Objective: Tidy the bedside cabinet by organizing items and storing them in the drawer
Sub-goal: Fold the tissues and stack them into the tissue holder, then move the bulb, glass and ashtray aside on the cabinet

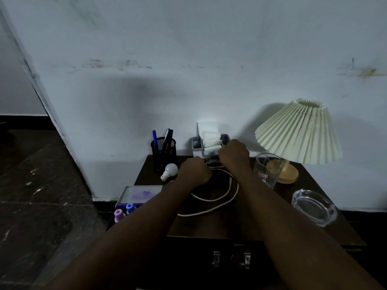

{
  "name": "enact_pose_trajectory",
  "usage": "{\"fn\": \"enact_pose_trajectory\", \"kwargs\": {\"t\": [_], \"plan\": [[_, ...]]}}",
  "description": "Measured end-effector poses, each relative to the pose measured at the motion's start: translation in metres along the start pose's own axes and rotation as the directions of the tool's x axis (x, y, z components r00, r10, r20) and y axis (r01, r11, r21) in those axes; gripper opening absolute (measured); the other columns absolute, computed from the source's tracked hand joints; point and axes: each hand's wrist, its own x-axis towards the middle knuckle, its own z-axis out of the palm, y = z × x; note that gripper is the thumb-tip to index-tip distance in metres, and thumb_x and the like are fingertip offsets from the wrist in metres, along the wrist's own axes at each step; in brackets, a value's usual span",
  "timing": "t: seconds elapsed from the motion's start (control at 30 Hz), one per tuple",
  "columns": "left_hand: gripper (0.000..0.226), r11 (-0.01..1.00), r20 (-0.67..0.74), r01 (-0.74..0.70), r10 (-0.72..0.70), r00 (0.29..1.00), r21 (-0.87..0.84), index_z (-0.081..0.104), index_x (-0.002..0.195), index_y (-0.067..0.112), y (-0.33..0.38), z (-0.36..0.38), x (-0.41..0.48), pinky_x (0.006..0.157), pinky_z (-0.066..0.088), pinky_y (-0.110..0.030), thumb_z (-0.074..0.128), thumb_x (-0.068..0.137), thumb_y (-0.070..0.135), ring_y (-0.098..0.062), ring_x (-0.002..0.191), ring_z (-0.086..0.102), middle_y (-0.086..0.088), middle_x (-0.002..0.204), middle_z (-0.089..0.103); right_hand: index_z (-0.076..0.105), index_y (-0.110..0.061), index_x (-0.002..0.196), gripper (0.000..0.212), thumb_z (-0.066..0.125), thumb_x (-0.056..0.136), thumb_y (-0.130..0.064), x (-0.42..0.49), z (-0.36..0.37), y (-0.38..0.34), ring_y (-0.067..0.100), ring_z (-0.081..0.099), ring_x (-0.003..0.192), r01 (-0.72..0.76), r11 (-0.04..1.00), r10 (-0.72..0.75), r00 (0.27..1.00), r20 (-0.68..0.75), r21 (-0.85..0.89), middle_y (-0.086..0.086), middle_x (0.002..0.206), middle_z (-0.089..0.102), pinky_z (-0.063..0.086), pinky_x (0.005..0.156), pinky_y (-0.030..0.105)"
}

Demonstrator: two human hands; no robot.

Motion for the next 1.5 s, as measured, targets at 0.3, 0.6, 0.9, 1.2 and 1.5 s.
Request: {"fn": "enact_pose_trajectory", "kwargs": {"t": [0.3, 0.6, 0.9, 1.2, 1.5], "plan": [[0.041, 0.953, 0.138, -0.128, 0.093, 0.986, 0.274, 0.063, 0.126, 0.015, 0.008, 0.021, -0.015, 0.108, 0.041, -0.055, 0.060, 0.095, 0.042, -0.037, 0.128, 0.052, -0.010, 0.138, 0.056, 0.063, -0.001, 0.107, 0.022, 0.059, 0.089, -0.012, -0.011, -0.007, 0.007, 0.038, 0.066, 0.109, -0.002, 1.000, 0.004, 0.999, 0.052, -0.026, 0.020, 0.118, 0.068, 0.044, 0.079, 0.031], [0.039, 0.969, -0.043, -0.230, 0.234, 0.971, 0.089, 0.061, 0.073, 0.002, -0.012, -0.002, -0.019, 0.070, 0.051, -0.038, 0.051, 0.102, 0.027, -0.030, 0.079, 0.067, -0.008, 0.076, 0.063, 0.066, -0.001, 0.107, 0.023, 0.060, 0.091, -0.016, -0.021, -0.011, 0.016, 0.039, 0.067, 0.109, -0.007, 1.000, 0.008, 0.999, 0.040, -0.017, 0.022, 0.115, 0.070, 0.041, 0.075, 0.030], [0.022, 0.981, -0.266, 0.187, -0.165, 0.950, 0.060, 0.069, 0.103, 0.000, -0.076, -0.063, -0.023, 0.083, 0.056, -0.039, 0.066, 0.087, 0.015, -0.035, 0.097, 0.069, -0.019, 0.102, 0.071, 0.064, -0.013, 0.104, 0.027, 0.052, 0.101, -0.037, -0.096, -0.062, 0.012, 0.034, 0.068, 0.094, 0.251, 0.964, -0.252, 0.968, -0.002, -0.087, 0.012, 0.099, 0.072, 0.043, 0.073, 0.035], [0.037, 0.981, -0.097, 0.193, -0.194, 0.976, -0.021, 0.069, 0.111, -0.005, -0.091, -0.042, -0.012, 0.089, 0.057, -0.041, 0.078, 0.087, 0.022, -0.037, 0.107, 0.067, -0.023, 0.114, 0.071, 0.066, -0.020, 0.100, 0.022, 0.053, 0.102, -0.037, -0.155, -0.064, 0.058, 0.028, 0.067, 0.086, 0.213, 0.970, -0.206, 0.976, 0.067, -0.114, 0.007, 0.090, 0.070, 0.052, 0.070, 0.036], [0.038, 0.941, -0.053, -0.325, 0.330, 0.942, 0.092, 0.071, 0.128, 0.023, 0.004, -0.027, -0.065, 0.100, 0.051, -0.043, 0.075, 0.090, 0.026, -0.026, 0.119, 0.063, -0.004, 0.128, 0.071, 0.057, -0.026, 0.136, 0.044, 0.062, 0.098, -0.049, -0.144, -0.088, 0.097, 0.032, 0.063, 0.122, 0.124, 0.992, -0.127, 0.964, 0.233, 0.031, 0.010, 0.137, 0.066, 0.050, 0.098, 0.037]]}}
